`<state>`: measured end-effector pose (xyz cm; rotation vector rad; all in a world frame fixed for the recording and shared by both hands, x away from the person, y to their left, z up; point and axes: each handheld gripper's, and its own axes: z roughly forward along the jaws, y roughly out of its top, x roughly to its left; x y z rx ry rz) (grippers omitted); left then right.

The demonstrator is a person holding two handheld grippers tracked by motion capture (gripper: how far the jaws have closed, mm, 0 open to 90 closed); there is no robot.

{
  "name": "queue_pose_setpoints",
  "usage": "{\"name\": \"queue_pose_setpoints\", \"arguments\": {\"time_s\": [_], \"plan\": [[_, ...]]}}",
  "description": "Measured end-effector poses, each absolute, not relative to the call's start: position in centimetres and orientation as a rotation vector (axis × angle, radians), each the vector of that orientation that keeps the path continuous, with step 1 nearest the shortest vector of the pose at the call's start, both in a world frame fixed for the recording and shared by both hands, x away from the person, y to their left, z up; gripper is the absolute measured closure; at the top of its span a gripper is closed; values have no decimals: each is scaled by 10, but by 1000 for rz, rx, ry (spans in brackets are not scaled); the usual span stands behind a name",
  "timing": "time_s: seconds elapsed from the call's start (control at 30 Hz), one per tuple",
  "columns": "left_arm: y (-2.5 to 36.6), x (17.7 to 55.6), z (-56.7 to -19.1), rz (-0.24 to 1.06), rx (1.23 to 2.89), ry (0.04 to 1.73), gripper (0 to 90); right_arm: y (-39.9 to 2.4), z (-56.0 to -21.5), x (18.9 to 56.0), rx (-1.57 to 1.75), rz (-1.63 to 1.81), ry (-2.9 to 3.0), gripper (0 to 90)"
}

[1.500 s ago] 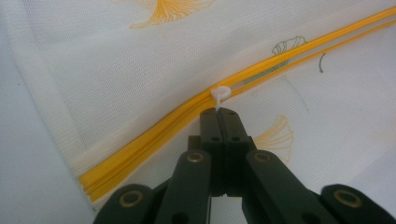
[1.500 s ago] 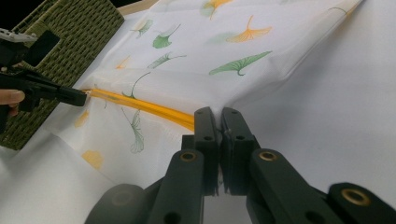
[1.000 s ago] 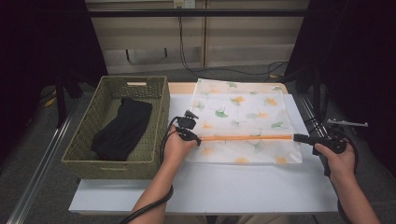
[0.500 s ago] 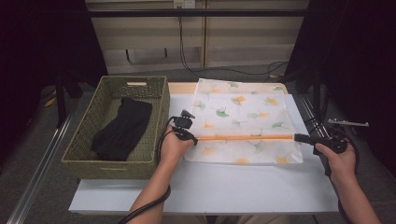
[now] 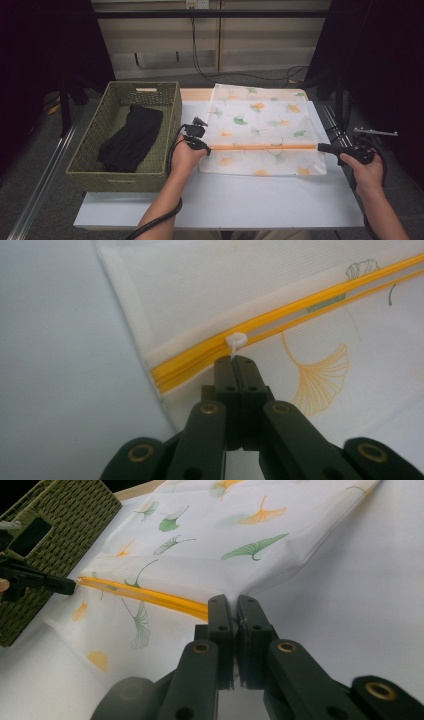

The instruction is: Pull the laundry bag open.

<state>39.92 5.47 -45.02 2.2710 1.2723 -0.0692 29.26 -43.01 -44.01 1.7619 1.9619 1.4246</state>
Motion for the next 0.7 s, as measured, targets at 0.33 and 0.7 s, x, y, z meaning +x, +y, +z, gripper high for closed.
{"name": "queue_pose_setpoints", "arguments": {"time_s": [0.33, 0.7], "plan": [[53, 399, -442, -67, 2265, 1283, 900, -432, -440, 292, 1763, 1416, 1956, 869], [55, 399, -418, -27, 2290, 1272, 900, -435, -440, 291, 1768, 1427, 1938, 870]]}}
